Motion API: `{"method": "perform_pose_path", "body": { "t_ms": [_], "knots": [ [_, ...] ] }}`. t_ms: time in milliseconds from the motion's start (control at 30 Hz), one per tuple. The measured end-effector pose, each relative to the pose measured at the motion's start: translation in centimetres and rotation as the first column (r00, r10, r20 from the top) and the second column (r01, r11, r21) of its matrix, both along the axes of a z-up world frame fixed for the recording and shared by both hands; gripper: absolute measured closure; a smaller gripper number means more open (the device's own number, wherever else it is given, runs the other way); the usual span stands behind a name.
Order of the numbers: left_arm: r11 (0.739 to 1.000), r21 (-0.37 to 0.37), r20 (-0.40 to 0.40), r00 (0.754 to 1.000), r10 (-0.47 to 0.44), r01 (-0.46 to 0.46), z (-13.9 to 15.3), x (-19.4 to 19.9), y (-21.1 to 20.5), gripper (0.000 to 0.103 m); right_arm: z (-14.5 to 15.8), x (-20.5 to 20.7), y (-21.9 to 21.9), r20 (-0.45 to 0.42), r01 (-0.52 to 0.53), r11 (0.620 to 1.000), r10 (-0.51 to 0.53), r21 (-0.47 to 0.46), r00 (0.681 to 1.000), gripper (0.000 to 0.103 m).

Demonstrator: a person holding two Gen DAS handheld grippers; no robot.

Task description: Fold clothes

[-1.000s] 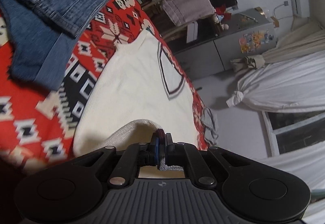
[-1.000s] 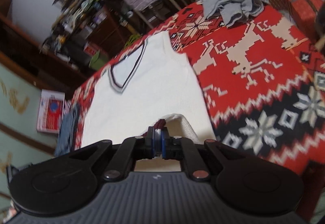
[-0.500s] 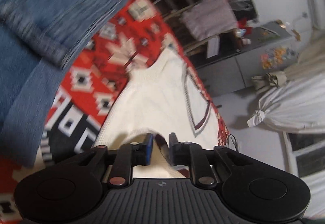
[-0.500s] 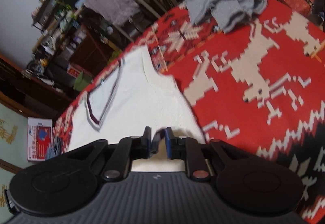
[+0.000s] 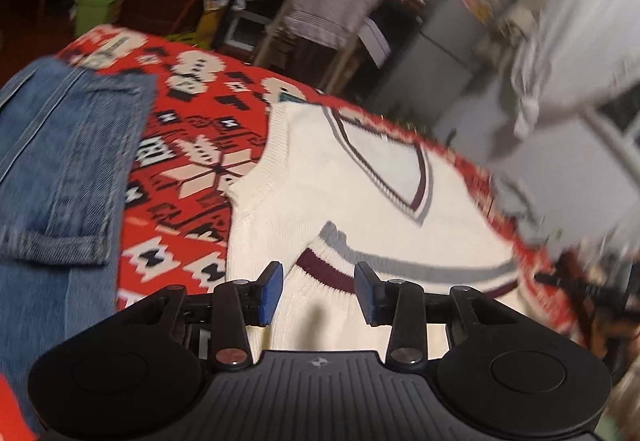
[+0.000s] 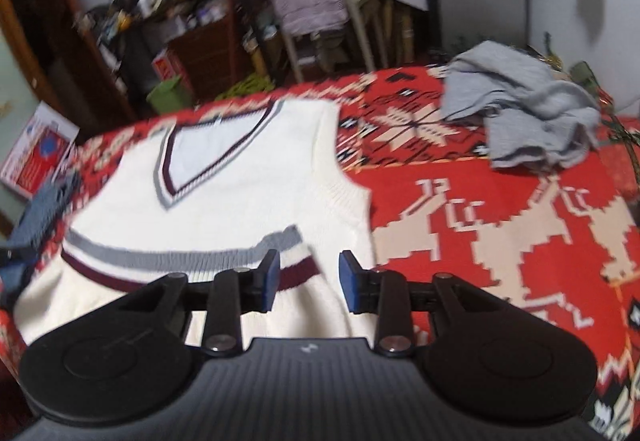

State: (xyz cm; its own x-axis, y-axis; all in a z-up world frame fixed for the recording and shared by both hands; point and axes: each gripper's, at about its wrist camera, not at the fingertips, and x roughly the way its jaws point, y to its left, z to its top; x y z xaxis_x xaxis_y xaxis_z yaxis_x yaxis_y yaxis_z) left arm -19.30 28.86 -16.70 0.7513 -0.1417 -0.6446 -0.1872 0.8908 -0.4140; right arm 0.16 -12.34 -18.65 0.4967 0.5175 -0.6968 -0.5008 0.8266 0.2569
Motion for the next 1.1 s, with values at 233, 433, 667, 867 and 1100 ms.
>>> {"method": "perform_pose_path", "body": {
  "t_ms": [233,433,667,867,1100],
  "knots": [
    [0.997,0.050,-0.030,0.998,-0.051,0.052,-1.9,3.1,-0.5,0.066,-2.3,1.6,1.2,-0.031,-0.019,1.000,0.018,-0.003,0.999,0.067],
    [0.999,-0.051,-0.018,1.000,-0.003,0.002,-2.8,3.0,0.5,0.097,-2.3,1.1,1.0,-0.031,-0.014,0.999,0.015,0.037,0.999,0.096],
    [0.997,-0.044,0.080,0.995,0.065,-0.062,-0.1,1.0,0.7,0.097,-0.6,1.1,0.4,0.010,0.035,0.997,-0.036,0.071,0.999,0.097],
    [0.998,0.013,-0.020,0.997,0.069,-0.069,-2.7,3.2,0.8,0.097,-2.9,2.8,1.7,-0.040,0.061,0.998,-0.061,-0.001,0.997,0.096],
    [0.995,-0.010,-0.018,0.995,0.101,-0.102,-2.8,2.9,1.1,0.097,-2.0,2.2,1.9,-0.004,0.069,0.998,-0.069,-0.008,0.998,0.096]
  ]
}}
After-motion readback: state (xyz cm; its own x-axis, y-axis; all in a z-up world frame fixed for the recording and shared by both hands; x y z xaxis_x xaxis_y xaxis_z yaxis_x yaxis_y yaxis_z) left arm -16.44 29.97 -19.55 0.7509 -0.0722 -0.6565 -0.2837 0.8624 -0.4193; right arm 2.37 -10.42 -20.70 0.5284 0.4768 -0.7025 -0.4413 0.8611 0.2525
